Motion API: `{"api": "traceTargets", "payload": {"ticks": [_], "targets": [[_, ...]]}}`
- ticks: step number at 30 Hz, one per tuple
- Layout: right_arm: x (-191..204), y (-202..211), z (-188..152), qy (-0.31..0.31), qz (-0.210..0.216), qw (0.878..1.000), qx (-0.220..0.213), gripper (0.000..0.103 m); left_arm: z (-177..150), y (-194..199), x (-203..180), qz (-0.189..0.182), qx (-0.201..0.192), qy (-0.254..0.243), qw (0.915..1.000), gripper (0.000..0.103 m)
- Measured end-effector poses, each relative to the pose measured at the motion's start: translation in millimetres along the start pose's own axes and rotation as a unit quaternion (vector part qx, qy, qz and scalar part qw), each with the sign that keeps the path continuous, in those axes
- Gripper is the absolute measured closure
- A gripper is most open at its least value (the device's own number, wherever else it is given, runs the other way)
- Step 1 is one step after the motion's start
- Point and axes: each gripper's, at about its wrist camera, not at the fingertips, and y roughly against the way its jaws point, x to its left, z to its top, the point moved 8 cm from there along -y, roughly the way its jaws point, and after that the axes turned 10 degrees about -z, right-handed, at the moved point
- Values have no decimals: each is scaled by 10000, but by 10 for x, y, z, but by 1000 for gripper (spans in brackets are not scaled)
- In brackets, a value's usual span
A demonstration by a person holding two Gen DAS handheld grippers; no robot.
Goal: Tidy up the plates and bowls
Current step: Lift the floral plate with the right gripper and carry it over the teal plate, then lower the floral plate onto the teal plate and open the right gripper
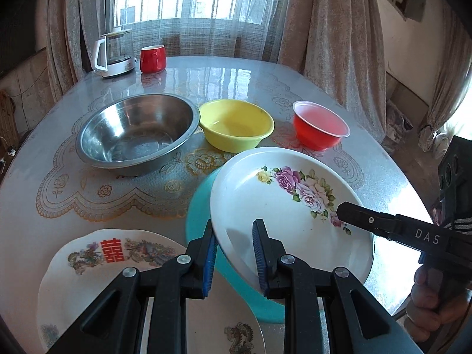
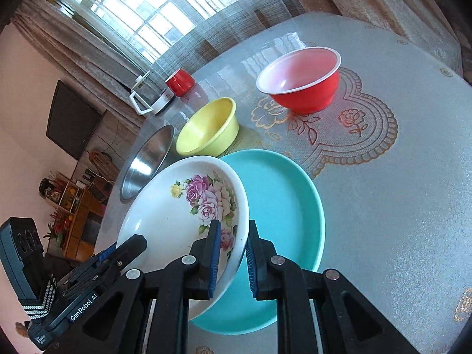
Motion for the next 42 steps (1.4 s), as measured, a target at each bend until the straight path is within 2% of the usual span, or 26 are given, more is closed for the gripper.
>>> {"api": "traceTargets", "payload": {"ticks": [12,25,28,42], "targets": [[-262,-140,-90,-121,-208,9995,181,87,-143,-269,-61,168,480,-135,9986,79],[-289,-160,-104,-86,-335,9993,146,87,-128,-249,-43,389,457,-173,9980,78],[-268,-169,-102,-80,-365,9992,113,87,-105,-187,-45,361,374,-162,9985,73],[-185,-200,-100,117,-574,9983,9,89,-141,172,85,373,-16,65,9993,72]]}}
